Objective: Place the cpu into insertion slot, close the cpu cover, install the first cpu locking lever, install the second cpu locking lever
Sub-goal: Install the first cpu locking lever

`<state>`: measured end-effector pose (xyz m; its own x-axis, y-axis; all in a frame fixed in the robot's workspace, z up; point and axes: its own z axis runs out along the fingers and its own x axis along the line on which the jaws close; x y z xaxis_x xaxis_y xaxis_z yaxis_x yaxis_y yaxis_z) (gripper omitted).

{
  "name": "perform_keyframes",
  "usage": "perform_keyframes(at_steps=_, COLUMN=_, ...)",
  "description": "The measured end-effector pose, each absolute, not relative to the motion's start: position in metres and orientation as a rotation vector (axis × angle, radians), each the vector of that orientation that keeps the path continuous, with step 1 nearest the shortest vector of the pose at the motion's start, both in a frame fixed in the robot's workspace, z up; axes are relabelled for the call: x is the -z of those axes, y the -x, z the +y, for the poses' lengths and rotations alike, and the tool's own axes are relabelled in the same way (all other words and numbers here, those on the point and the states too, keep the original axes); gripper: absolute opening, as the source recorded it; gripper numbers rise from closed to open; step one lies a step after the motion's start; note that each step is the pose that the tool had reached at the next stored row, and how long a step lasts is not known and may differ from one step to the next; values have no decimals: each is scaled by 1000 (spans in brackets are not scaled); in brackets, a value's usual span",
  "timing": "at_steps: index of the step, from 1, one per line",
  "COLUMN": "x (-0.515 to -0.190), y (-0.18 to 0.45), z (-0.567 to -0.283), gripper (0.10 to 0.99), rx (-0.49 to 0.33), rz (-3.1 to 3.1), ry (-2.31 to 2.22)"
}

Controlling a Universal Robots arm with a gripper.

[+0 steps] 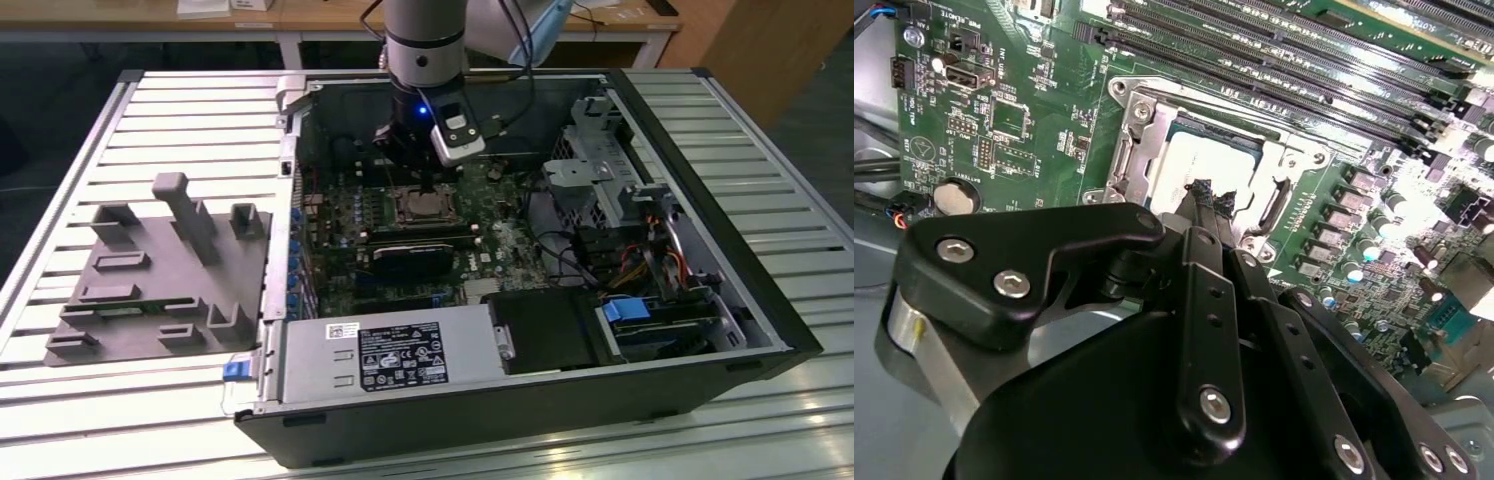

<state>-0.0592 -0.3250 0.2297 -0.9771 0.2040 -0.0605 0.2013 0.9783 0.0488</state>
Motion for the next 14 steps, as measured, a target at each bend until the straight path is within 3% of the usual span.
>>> perform_keyframes(at_steps=14, x=-234, y=59, z=-325, gripper=106, rx=-65, rz=3060, ry=-314)
